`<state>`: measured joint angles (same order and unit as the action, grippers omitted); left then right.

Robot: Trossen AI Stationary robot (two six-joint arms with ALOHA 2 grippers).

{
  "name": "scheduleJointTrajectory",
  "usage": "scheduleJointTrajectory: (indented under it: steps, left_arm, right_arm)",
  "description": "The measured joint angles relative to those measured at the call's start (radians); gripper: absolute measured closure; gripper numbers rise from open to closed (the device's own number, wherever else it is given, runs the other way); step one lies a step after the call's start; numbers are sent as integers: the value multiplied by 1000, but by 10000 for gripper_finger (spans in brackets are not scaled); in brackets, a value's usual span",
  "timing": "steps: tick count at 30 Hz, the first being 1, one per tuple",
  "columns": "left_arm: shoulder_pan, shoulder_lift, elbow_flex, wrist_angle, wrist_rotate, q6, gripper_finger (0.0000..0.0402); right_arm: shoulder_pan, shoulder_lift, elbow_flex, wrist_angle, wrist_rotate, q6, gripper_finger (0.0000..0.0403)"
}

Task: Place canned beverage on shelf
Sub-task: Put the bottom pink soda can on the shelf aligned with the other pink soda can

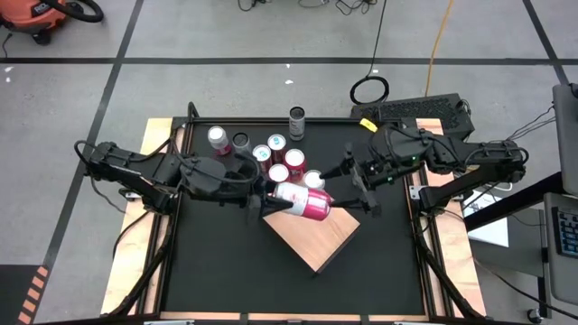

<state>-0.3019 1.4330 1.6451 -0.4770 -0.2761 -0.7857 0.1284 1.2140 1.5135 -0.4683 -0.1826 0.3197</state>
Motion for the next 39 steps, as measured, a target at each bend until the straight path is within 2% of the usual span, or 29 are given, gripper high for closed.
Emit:
scheduleJointTrajectory:
  steps: [8, 14, 21, 28, 31, 34, 39]
  left_arm:
    - [-1, 0, 0, -12, -50, -122, 118]
    - [-1, 0, 0, -41, -72, -219, 118]
    - [-1, 0, 0, -52, -74, -252, 118]
    - [-1, 5, 0, -55, -74, -178, 118]
    - [-1, 6, 0, -57, -74, -146, 118]
    - [-1, 6, 0, -54, -74, -122, 118]
    - [-2, 6, 0, -56, -61, -95, 118]
  right_arm:
    - [0, 0, 0, -4, 8, -53, 44]
    - [1, 0, 0, -40, 78, -120, 44]
    - [1, 11, 0, -31, 75, -55, 44]
    - [-21, 62, -1, 13, -50, 94, 44]
    - [-24, 88, -1, 29, -56, 134, 44]
    - [-24, 104, -1, 41, -62, 151, 44]
    - [-24, 127, -1, 64, -137, 153, 61]
